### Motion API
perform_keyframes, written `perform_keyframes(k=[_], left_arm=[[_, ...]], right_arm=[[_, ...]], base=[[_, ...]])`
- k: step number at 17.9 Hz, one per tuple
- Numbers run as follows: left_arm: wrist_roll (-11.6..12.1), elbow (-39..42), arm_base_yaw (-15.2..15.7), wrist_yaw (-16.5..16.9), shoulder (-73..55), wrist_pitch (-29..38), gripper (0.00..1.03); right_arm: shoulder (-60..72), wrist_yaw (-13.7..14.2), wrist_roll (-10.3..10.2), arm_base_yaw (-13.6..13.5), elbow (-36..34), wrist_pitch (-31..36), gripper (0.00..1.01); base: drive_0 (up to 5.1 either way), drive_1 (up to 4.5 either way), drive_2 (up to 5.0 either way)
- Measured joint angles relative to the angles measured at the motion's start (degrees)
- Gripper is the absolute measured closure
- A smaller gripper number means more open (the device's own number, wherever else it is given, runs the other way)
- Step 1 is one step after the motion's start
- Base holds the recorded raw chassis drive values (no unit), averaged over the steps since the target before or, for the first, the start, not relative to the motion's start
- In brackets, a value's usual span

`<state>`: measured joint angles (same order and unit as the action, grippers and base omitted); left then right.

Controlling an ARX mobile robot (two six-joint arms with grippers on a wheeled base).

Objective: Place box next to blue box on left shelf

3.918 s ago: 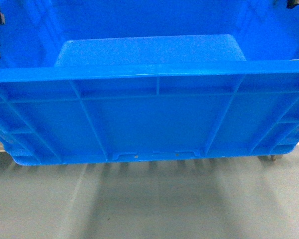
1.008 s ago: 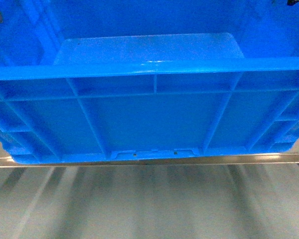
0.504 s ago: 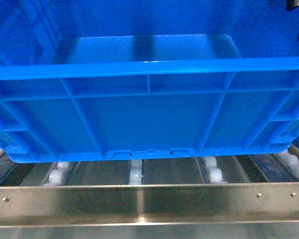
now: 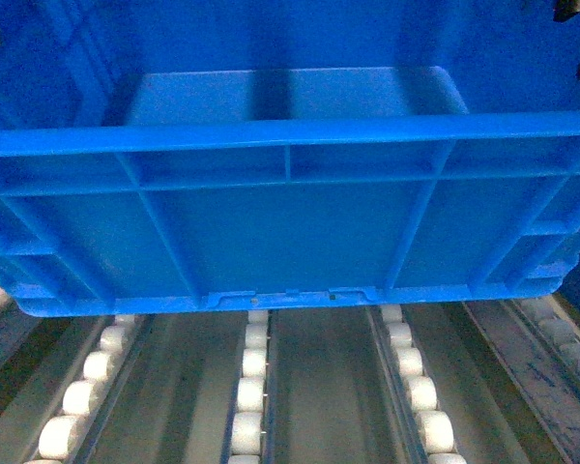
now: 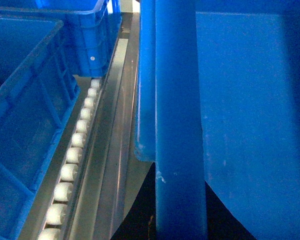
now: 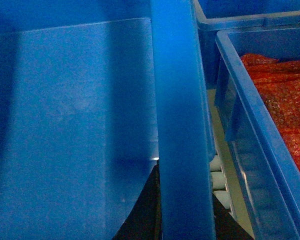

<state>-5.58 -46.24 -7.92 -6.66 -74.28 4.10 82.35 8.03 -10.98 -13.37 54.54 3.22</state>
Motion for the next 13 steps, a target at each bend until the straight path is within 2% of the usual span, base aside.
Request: perform_keyframes(k=[13], left_arm=[[0.0, 0.0, 0.0, -0.02, 0.0, -0.11, 0.97]], right_arm=[[0.0, 0.0, 0.0, 0.0, 0.0, -0.07, 0.93]], base=[[0.0, 4.31, -4.4]])
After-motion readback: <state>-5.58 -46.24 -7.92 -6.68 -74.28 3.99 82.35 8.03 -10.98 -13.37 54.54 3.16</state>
